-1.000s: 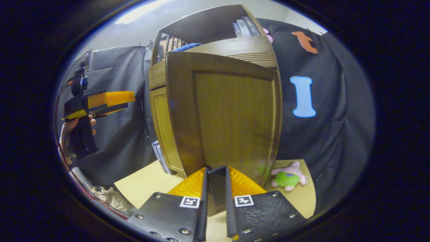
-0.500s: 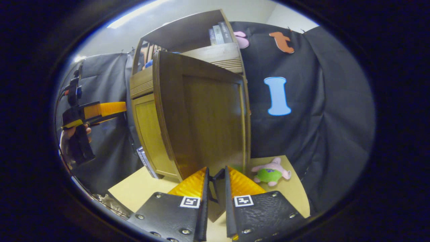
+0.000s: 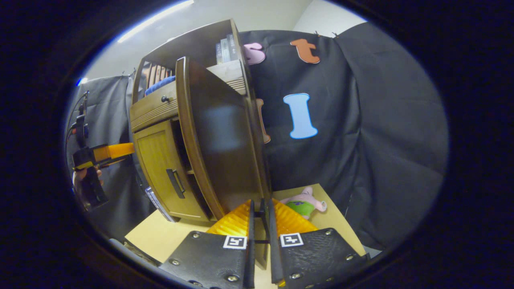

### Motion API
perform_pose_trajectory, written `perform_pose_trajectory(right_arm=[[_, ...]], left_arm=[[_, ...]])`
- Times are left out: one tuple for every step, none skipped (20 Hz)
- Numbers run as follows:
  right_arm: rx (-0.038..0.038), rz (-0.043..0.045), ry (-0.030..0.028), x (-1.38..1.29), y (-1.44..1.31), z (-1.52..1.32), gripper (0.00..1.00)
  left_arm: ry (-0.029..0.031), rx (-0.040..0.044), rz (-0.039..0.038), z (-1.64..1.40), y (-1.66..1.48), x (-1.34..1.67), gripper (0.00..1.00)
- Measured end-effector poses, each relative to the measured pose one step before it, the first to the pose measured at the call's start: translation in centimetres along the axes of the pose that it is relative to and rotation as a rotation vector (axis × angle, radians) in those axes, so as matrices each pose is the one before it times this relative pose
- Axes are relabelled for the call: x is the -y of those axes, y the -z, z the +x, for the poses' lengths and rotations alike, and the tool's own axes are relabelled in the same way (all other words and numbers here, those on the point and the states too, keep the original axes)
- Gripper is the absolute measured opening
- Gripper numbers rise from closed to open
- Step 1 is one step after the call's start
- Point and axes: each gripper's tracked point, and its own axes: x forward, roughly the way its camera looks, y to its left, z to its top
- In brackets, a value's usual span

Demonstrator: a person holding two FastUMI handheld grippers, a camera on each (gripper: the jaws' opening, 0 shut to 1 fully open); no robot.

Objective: Open the right door of the double-door shoe cabinet with the right hand, and open the left door with the left hand.

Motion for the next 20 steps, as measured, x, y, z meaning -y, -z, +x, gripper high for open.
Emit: perform_pose_trajectory(right_arm=[[0.00121, 0.00033, 0.01062, 0.089, -0.137, -0.059, 0.16], [0.00368, -0.00329, 0.01475, 0.207, -0.127, -0.017, 0.16], [0.00361, -0.00611, 0.01744, 0.327, -0.078, 0.007, 0.16], [0.00424, -0.00394, 0.01487, 0.244, -0.172, -0.069, 0.16], [0.00264, 0.00660, 0.00041, 0.106, -0.182, 0.010, 0.16], [0.00127, 0.01545, -0.01127, 0.651, 0.043, -0.207, 0.16], [-0.00127, 0.00684, -0.00212, 0.468, 0.093, -0.168, 0.16], [0.00014, -0.00404, 0.00481, 0.248, 0.128, -0.088, 0.16], [0.00266, -0.00547, 0.00588, -0.011, -0.107, -0.030, 0.16], [0.00258, -0.00302, 0.00424, -0.071, -0.134, -0.126, 0.16], [0.00298, -0.00032, 0.00193, -0.096, -0.159, -0.136, 0.16], [0.00427, -0.00127, 0.00137, -0.106, -0.241, -0.112, 0.16], [0.00423, -0.00312, 0.00437, 0.062, -0.253, -0.199, 0.16], [0.00488, -0.00509, 0.00941, 0.300, -0.259, -0.360, 0.16], [0.00570, -0.00364, 0.01068, 0.192, -0.305, -0.328, 0.16], [0.00738, 0.00031, 0.00813, 0.299, -0.477, -0.564, 0.16], [0.01030, 0.00129, 0.00914, 0.217, -0.542, -0.558, 0.16], [0.01055, -0.00230, 0.01092, 0.163, -0.481, -0.475, 0.16], [0.01097, -0.00546, 0.01272, 0.282, -0.595, -0.495, 0.16], [0.01200, -0.00883, 0.01257, 0.141, -0.561, -0.609, 0.16]], left_arm=[[-0.00233, -0.00600, -0.00033, 0.358, 0.317, -0.106, 0.98], [-0.00432, -0.00598, 0.00126, 0.275, 0.253, -0.129, 0.98], [-0.00561, -0.00515, 0.00191, 0.421, 0.278, -0.204, 0.96], [-0.00418, -0.00693, 0.00169, 0.527, 0.423, -0.165, 0.98], [-0.00328, -0.00959, 0.00223, 0.483, 0.461, -0.149, 0.98], [-0.00386, -0.01016, 0.00105, 0.317, 0.534, -0.038, 0.98], [-0.00433, -0.01152, -0.00182, 0.408, 0.520, -0.079, 0.98], [-0.00441, -0.01131, -0.00380, 0.493, 0.573, -0.063, 0.98], [-0.00454, -0.01164, -0.00626, 0.690, 0.569, -0.148, 0.98], [-0.00288, -0.01513, -0.00818, 0.559, 0.694, -0.118, 0.98], [-0.00535, -0.01763, -0.00535, 0.595, 0.651, -0.230, 0.98], [-0.00887, -0.01375, 0.00007, 0.683, 0.654, -0.186, 0.96], [-0.01131, -0.00759, 0.00138, 0.640, 0.421, -0.412, 0.95], [-0.00907, -0.00312, 0.00101, 0.643, 0.264, -0.244, 0.92], [-0.00598, -0.00265, -0.00119, 0.780, 0.242, -0.305, 0.78], [0.00119, -0.00321, -0.00420, 0.604, 0.251, -0.036, 0.79], [-0.00067, -0.00632, -0.00586, 0.638, 0.348, -0.230, 0.71], [0.00246, -0.00592, -0.00632, 0.628, 0.404, -0.101, 0.75], [0.00221, -0.00646, -0.00770, 0.623, 0.195, -0.061, 0.75], [-0.00029, -0.01068, -0.00368, 0.540, 0.364, -0.147, 0.75]])
